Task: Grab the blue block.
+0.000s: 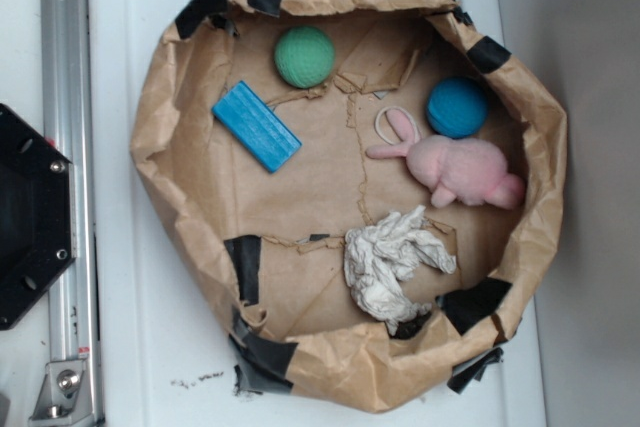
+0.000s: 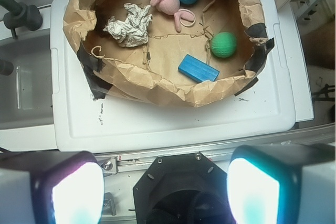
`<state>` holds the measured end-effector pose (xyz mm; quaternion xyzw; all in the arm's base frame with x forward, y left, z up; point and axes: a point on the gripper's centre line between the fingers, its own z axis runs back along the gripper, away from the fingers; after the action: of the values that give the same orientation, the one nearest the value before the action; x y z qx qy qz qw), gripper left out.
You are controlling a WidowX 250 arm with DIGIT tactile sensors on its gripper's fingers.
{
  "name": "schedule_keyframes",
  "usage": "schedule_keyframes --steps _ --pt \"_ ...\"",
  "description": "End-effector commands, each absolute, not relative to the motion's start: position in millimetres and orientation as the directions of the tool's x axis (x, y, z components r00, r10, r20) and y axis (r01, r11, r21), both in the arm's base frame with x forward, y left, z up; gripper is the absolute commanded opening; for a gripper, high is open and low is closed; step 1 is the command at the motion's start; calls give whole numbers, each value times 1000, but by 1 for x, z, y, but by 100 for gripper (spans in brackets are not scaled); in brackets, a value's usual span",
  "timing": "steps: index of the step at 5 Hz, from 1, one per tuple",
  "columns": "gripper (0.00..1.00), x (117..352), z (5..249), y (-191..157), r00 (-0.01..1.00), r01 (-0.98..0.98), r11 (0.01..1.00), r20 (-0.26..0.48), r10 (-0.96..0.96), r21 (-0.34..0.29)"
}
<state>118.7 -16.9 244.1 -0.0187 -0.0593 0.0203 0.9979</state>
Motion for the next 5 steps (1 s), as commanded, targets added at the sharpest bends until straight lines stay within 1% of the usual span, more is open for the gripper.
schedule_keyframes --steps 1,2,3,4,5 --pt "100 119 244 -17 992 -38 998 118 43 -40" --pt "100 169 207 -7 973 209 977 105 -205 -37" --pt "100 208 176 3 930 359 932 96 -354 -49" --pt "100 229 140 17 900 435 893 85 -427 -118" --pt "100 228 97 16 870 490 858 20 -493 -152"
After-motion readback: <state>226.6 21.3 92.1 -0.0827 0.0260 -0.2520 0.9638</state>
